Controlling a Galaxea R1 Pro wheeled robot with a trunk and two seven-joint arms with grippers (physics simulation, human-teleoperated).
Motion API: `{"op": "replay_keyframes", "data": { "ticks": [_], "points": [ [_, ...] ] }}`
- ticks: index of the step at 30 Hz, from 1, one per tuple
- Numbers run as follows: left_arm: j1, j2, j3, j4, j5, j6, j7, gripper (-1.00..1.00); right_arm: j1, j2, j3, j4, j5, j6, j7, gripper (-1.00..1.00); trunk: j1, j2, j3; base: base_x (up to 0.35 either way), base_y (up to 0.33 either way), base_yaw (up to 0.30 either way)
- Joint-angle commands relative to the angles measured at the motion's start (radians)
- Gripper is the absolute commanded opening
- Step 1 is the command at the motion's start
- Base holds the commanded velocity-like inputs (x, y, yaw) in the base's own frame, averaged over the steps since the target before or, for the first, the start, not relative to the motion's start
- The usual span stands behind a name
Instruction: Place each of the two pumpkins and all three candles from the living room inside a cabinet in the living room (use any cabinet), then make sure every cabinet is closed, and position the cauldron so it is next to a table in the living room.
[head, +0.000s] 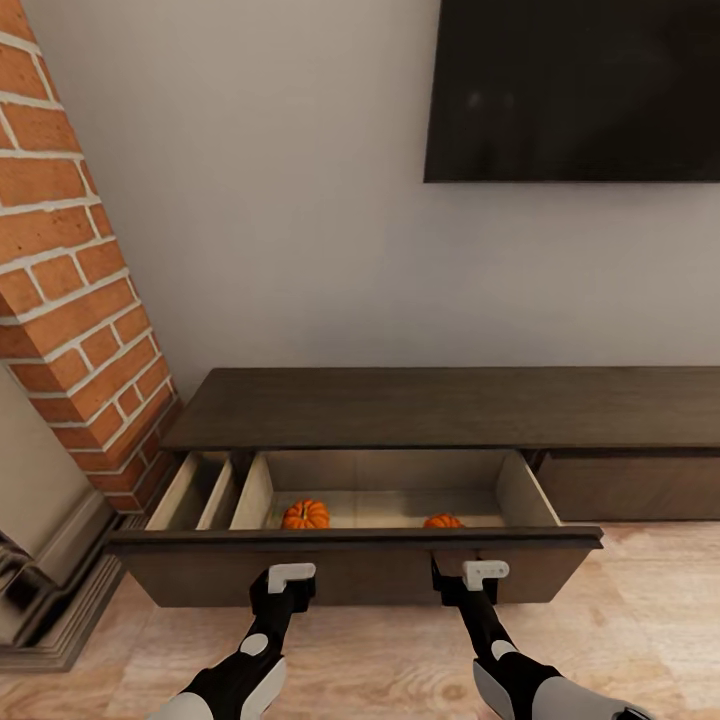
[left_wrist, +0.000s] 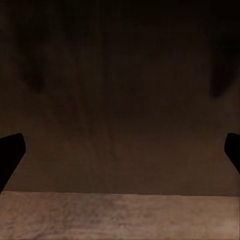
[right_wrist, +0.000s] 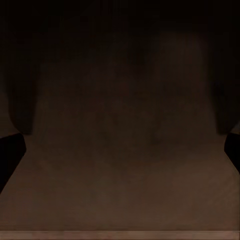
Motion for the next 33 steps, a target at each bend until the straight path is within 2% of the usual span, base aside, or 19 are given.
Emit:
{"op": "replay_keyframes", "data": {
  "ticks": [1,33],
  "points": [
    [-0.001,0.000,-0.009,0.001,0.005,-0.003,0.007,1.00,-0.001,0.000,0.011,0.001,0.002,-0.001,-0.010,1.00,0.000,0.000,-0.001,0.180,0.000,0.000],
    [-0.001,0.002,-0.009,0.001,0.003,-0.003,0.007,1.00,-0.001,0.002,0.011,0.003,0.001,0.001,-0.011,1.00,0.000,0.000,-0.001,0.225,0.000,0.000]
  ]
}}
